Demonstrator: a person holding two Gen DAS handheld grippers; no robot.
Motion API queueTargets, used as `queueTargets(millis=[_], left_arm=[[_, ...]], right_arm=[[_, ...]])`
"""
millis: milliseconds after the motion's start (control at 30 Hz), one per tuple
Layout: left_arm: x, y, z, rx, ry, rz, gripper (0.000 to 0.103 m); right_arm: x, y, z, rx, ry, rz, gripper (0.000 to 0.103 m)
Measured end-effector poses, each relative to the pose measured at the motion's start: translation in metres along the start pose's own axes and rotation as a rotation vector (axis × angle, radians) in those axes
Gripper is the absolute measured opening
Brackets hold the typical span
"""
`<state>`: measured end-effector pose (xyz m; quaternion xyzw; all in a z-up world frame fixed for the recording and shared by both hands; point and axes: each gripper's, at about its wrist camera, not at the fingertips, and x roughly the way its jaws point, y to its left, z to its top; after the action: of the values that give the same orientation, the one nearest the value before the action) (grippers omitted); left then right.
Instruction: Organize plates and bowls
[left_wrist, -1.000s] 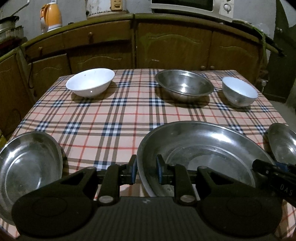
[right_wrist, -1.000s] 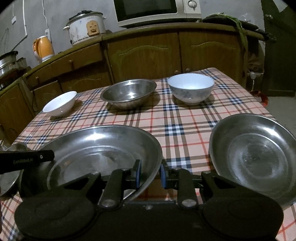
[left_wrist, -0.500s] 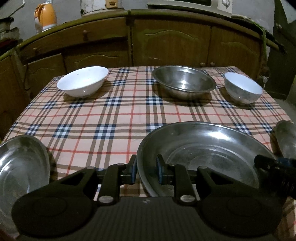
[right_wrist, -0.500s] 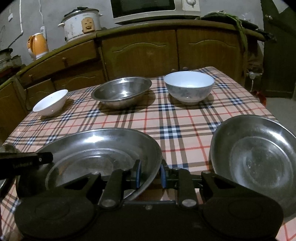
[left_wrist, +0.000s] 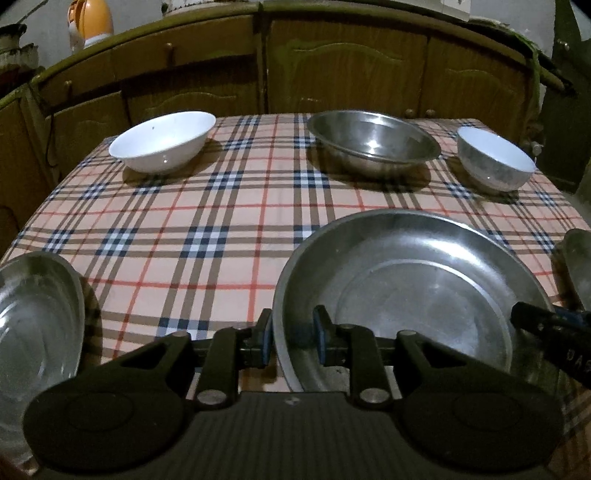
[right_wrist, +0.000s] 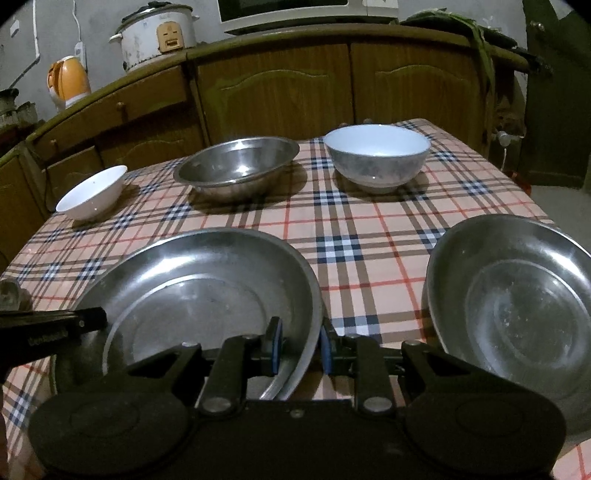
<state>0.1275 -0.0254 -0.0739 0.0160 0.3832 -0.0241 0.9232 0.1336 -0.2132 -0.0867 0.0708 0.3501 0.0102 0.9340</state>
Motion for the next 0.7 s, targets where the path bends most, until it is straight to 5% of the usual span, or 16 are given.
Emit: queueTargets(millis=[200,367,533,700], left_arm=[[0.002,0.000,-0.003,-0.004,0.008,0.006,0.026],[-0.003,0.002,-0.002,-0.022,0.005,0.016,0.038],[-0.015,0.006,0.002,-0.061,-0.014,0.028,0.070],[-0.031,0.001,0.009,-0.060,-0.046,0.031,0.076]], right_arm=[[0.000,0.000,-0.001,0.000,0.009,-0.005,0.028],[-0.008,-0.002,0.002,-0.004,-0.019,-0.022,0.038],[-0.020,-0.010,0.007,0.027,-0.038,-0.035,0.041],[-0.040,-0.016,0.012,0.044,-0.077,-0.024,0.047]])
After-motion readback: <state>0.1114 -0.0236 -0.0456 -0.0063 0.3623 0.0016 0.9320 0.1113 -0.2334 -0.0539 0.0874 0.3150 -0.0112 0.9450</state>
